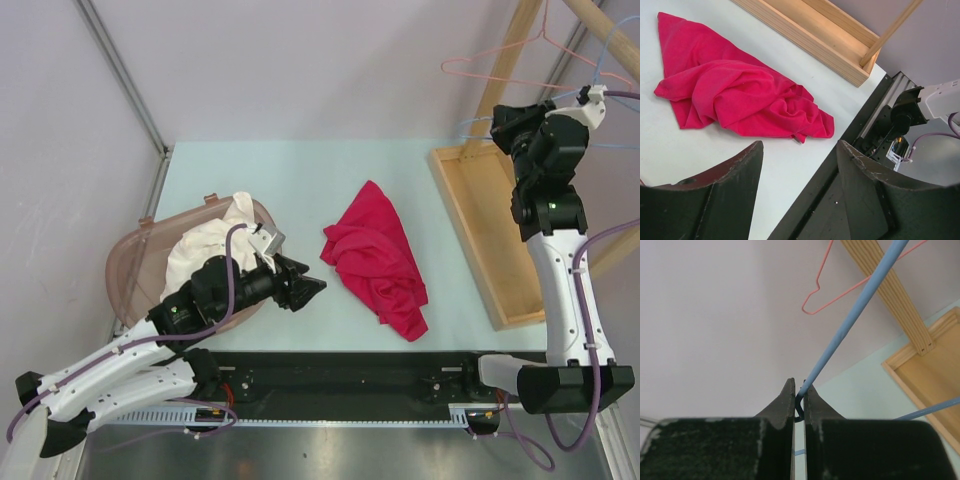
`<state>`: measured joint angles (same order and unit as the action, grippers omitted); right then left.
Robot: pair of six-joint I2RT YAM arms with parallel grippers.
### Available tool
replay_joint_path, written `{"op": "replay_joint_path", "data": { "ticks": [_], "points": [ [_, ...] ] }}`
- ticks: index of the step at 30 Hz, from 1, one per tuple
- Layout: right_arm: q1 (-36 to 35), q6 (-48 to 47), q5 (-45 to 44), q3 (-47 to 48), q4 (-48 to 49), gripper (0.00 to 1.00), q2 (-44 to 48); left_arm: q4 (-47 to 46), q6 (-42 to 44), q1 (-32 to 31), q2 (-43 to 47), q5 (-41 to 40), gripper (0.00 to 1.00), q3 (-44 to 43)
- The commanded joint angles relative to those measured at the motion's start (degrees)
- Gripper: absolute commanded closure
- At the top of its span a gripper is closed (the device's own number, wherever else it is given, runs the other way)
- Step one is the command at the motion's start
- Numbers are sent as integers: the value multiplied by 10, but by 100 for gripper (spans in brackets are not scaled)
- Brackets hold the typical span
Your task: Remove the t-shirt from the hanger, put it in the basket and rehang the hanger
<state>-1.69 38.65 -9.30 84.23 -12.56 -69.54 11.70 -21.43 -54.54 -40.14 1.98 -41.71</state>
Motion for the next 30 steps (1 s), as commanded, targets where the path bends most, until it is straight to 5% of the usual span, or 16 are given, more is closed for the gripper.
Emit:
{"op": "replay_joint_path", "data": {
  "ticks": [1,12,25,27,30],
  "points": [
    [9,57,3,-8,28,100,20,-11,2,3,1,11,35,-22],
    [13,110,-9,-60,24,96,49,-11,1,3,7,11,35,-19],
    [6,30,-32,-35,-153,9,70,-59,-16,4,-15,41,34,-13],
    [-15,2,-68,-35,-193,0,79,-64,-17,4,-23,44,34,-14],
    [-52,-45,-128,-28,-250,0,92,-68,-19,4,-31,43,30,-17]
  ]
}}
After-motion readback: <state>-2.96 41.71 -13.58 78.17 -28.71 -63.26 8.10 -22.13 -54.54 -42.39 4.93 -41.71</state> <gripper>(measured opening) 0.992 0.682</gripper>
